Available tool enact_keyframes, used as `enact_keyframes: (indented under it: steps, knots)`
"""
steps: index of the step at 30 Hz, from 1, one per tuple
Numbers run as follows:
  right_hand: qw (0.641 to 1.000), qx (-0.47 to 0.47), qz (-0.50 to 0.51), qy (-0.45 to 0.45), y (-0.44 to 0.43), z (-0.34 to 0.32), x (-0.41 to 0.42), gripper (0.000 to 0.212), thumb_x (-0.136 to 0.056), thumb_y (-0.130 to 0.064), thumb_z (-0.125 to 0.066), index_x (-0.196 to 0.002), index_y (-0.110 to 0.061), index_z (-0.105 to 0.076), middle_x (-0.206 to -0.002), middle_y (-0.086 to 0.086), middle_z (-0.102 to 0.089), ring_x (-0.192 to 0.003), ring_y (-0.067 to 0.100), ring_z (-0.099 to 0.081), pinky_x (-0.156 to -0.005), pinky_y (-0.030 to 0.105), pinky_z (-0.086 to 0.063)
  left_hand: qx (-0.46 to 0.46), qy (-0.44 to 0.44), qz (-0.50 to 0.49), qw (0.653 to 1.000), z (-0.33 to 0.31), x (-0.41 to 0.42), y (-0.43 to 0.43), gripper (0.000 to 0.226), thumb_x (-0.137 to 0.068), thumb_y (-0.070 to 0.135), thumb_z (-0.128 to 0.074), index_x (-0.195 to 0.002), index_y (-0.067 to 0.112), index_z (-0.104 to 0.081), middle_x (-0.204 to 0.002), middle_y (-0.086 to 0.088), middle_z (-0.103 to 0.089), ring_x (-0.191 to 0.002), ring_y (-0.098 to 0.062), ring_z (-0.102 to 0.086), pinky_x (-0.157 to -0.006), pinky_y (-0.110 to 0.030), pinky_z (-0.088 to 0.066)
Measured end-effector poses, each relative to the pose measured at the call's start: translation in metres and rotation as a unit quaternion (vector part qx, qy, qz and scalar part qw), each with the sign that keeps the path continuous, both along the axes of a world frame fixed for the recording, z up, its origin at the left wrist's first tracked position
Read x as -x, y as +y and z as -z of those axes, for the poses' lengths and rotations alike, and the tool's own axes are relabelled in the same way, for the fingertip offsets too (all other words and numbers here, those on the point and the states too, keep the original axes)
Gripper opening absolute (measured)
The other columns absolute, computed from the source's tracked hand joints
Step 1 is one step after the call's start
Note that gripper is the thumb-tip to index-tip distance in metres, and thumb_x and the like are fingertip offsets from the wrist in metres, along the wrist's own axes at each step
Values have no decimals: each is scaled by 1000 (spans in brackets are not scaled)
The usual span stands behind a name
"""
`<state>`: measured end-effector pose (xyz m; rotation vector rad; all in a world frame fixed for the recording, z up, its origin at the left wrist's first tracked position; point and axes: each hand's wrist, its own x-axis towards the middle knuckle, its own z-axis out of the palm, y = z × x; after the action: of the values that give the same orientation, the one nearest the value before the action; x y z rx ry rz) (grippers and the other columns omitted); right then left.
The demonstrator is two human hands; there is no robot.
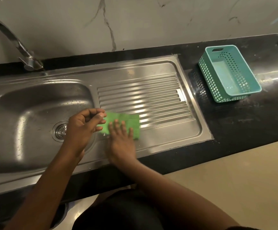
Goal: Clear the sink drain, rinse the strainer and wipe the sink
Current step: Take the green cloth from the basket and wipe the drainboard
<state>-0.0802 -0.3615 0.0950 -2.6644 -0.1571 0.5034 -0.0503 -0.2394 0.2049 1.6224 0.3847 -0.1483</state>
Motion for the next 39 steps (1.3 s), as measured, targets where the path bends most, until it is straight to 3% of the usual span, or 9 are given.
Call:
enact_keyframes:
  steps: [5,9,13,18,23,29,32,35,39]
  knots:
    - [987,-17,-160,-21,13,-2,2,63,-105,-34,-40,-165,-22,-26,-175,2,-20,-164,28,-4,-130,58,-2,-3,-1,23,1000,-4,-9,-10,14,-101,11,-68,-113,11,-76,-115,-16,-79,-104,-27,-75,-86,-36,-60]
    - [969,17,-236,-72,-54,-3,-11,61,-107,-36,-43,-166,-31,-26,-174,-7,-22,-162,21,-17,-130,49,-10,1,-5,19,1000,-4,-15,-12,15,-101,10,-67,-114,10,-75,-112,-14,-79,-94,-21,-74,-76,-24,-60]
    - [994,31,-87,-60,-137,-9,-26,55,-112,-36,-35,-166,-34,-26,-174,-11,-21,-162,18,-15,-131,48,-9,-3,-7,21,1000,-3,-15,-6,15,-101,11,-68,-114,12,-77,-111,-11,-81,-97,-23,-76,-81,-31,-61]
    - [991,68,110,-37,-236,-14,-37,58,-113,-40,-24,-169,-26,-12,-176,-3,-6,-164,25,-4,-131,54,-9,4,-1,25,1000,-1,-12,-2,13,-101,14,-69,-109,18,-78,-110,-9,-82,-100,-26,-76,-85,-35,-61]
    - [975,55,214,-41,-168,-2,-45,62,-112,-39,-22,-169,-23,-5,-177,3,2,-163,31,6,-130,59,0,10,0,30,1000,3,-12,-3,13,-101,12,-69,-110,15,-77,-109,-10,-81,-99,-26,-75,-85,-37,-60]
    - [999,28,34,-22,-35,1,-27,66,-106,-34,-34,-168,-22,-14,-177,4,-7,-163,33,2,-128,61,-3,21,-2,27,999,3,-17,-7,13,-102,8,-67,-110,12,-75,-109,-15,-79,-92,-22,-73,-78,-28,-59]
    - [996,-1,-88,-7,15,-5,-22,60,-106,-33,-37,-164,-19,-30,-174,6,-23,-163,33,-4,-128,61,-4,25,-6,28,999,1,-20,-6,13,-102,7,-66,-108,13,-75,-113,-18,-78,-92,-21,-74,-79,-27,-60]
    - [981,1,-192,-17,26,-9,-27,58,-106,-31,-39,-163,-21,-32,-172,0,-27,-163,28,-10,-130,58,-4,6,-12,24,1000,0,-24,-1,13,-102,12,-68,-111,12,-76,-112,-14,-81,-99,-22,-75,-89,-38,-60]
    - [946,64,-305,-83,-17,-4,-46,61,-110,-34,-36,-168,-28,-19,-176,-7,-16,-163,20,-11,-131,49,-6,15,-13,15,1000,-1,-30,10,12,-101,13,-68,-109,16,-77,-109,-10,-82,-99,-23,-76,-81,-31,-62]
